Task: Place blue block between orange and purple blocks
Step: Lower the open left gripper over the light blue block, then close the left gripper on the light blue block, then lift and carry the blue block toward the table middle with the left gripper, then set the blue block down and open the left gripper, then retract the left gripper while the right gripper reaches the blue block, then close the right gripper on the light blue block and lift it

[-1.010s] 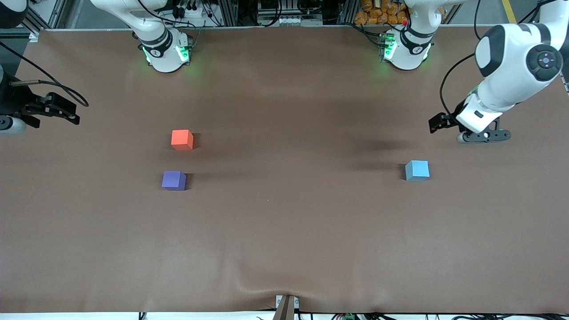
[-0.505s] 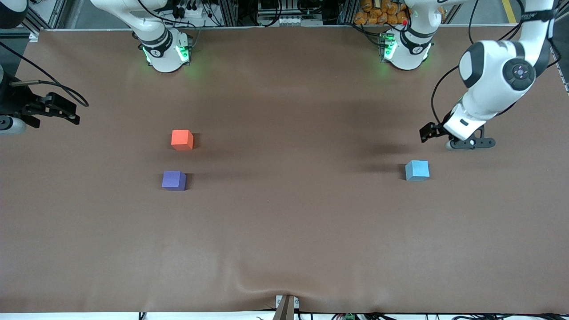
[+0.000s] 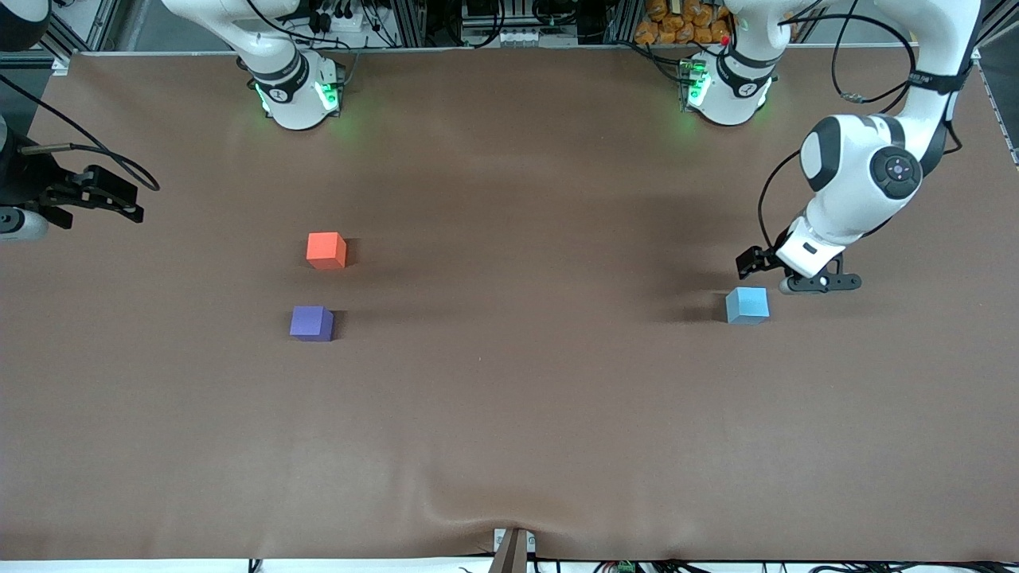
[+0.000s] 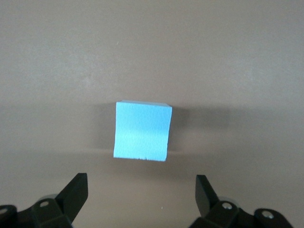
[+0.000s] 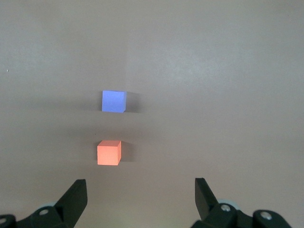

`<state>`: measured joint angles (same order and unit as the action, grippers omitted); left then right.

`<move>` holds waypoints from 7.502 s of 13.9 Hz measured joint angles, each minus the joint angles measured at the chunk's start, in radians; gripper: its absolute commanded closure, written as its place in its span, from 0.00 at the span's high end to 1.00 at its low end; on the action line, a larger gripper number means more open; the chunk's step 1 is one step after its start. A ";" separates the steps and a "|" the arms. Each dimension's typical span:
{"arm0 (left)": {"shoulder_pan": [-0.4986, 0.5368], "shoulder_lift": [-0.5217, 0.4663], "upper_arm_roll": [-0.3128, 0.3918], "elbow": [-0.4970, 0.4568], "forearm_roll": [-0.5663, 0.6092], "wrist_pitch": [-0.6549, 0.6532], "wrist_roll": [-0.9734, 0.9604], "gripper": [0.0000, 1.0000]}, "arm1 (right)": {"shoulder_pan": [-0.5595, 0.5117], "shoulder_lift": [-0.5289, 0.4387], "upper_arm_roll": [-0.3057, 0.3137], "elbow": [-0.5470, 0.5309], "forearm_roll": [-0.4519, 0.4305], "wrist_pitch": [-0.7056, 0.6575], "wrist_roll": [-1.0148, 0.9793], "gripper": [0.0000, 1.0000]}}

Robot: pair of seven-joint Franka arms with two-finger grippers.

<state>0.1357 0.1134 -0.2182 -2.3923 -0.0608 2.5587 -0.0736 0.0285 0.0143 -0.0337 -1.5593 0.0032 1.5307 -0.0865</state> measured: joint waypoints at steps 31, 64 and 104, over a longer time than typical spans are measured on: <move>0.026 0.203 0.000 0.031 0.000 0.226 0.054 0.00 | 0.008 0.008 0.002 0.000 0.001 0.002 0.000 1.00; -1.095 0.865 0.148 1.253 0.000 -0.211 -0.438 1.00 | 0.023 0.030 0.003 -0.024 0.004 0.032 0.001 1.00; -0.375 -0.066 0.323 0.901 0.055 -0.962 -0.026 1.00 | 0.367 0.400 0.232 -0.483 0.047 0.861 1.049 1.00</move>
<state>-0.2390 0.0476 0.1045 -1.4910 -0.0055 1.5969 -0.0999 0.3957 0.4146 0.1980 -2.0423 0.0500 2.3916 0.9626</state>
